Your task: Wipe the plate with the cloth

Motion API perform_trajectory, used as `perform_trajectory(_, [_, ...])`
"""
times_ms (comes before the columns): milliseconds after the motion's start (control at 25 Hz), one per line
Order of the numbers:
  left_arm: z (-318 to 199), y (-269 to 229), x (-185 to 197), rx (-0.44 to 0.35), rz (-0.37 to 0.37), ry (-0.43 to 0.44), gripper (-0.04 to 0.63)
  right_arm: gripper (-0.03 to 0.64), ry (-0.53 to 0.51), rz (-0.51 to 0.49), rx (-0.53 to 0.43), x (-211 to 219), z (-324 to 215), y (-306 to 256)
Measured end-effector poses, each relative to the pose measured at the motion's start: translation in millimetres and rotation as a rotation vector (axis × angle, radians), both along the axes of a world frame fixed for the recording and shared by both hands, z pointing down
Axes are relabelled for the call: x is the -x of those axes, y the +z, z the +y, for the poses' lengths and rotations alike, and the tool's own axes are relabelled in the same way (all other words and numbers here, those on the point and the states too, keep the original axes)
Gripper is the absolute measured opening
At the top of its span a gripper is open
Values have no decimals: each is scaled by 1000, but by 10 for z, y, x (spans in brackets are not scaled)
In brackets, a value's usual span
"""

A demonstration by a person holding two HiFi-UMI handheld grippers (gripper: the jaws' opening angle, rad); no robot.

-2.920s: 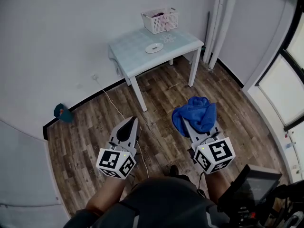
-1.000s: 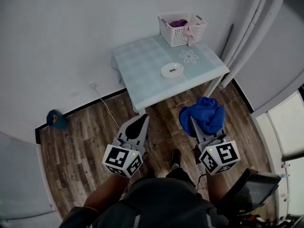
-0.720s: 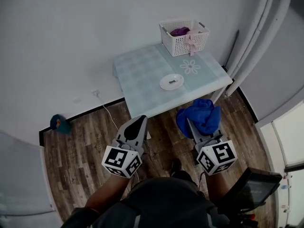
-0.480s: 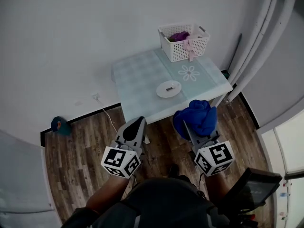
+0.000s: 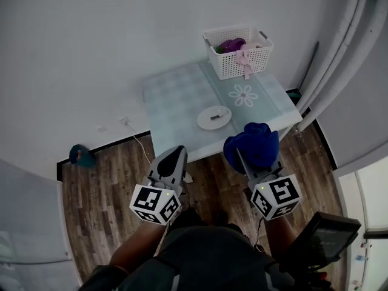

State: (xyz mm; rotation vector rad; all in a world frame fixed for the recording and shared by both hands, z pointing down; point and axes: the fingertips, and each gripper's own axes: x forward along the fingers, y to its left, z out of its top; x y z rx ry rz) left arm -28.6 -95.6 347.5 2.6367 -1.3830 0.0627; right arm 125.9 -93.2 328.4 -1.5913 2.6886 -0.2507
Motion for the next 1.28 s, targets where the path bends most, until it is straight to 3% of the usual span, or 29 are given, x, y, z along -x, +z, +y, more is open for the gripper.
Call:
perform_trajectory(760, [-1250, 28, 442, -21, 55, 39, 9, 133, 63, 42, 16, 439, -1261, 116])
perform_trajectory(1280, [-1826, 247, 641, 22, 57, 64, 9, 133, 79, 85, 61, 725, -1940, 338])
